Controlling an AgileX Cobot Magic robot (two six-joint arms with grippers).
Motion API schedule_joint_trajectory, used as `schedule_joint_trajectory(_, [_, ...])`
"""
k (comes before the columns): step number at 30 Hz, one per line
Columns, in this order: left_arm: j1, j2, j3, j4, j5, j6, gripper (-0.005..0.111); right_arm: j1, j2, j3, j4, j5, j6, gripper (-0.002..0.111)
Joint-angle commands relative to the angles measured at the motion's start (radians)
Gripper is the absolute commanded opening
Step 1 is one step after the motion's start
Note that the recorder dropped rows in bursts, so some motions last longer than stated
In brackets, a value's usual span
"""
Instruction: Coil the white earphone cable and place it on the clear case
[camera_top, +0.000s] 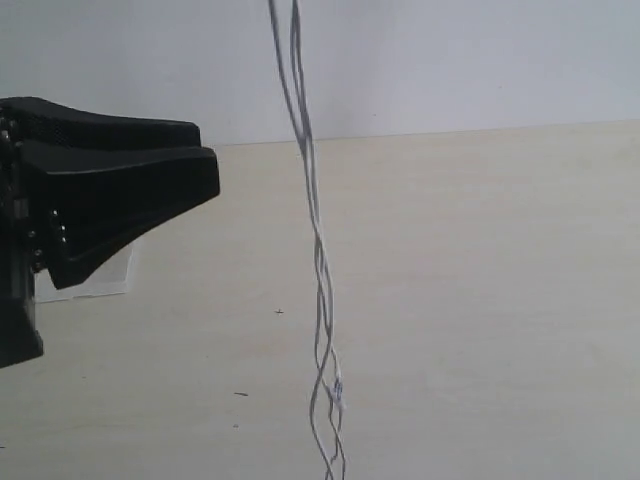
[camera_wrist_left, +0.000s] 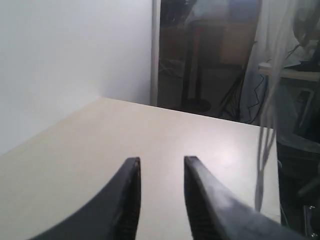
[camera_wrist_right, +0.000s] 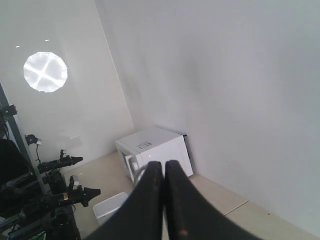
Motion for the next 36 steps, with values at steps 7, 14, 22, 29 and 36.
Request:
schedule_joint_trajectory(7, [-0.004, 0.037, -0.001, -0.012, -0.182, 0.003, 0.046, -0.004, 0.001, -0.002, 0.004, -0.020, -0.016, 0.000])
schedule_joint_trajectory(14, [-0.004, 0.037, -0.001, -0.012, -0.208, -0.003, 0.046, -0.004, 0.003, -0.002, 0.049, -0.032, -0.069, 0.000])
schedule_joint_trajectory(22, [-0.004, 0.035, -0.001, -0.004, -0.096, -0.003, 0.046, -0.004, 0.004, -0.002, 0.038, 0.000, -0.072, 0.000])
schedule_joint_trajectory(29, [-0.004, -0.028, -0.001, 0.035, -0.100, -0.050, 0.046, -0.004, 0.006, -0.002, 0.011, 0.002, -0.072, 0.000])
schedule_joint_trajectory(36, [-0.004, -0.031, -0.001, 0.132, -0.129, -0.129, 0.046, -0.004, 0.030, -0.002, 0.013, 0.002, -0.072, 0.000])
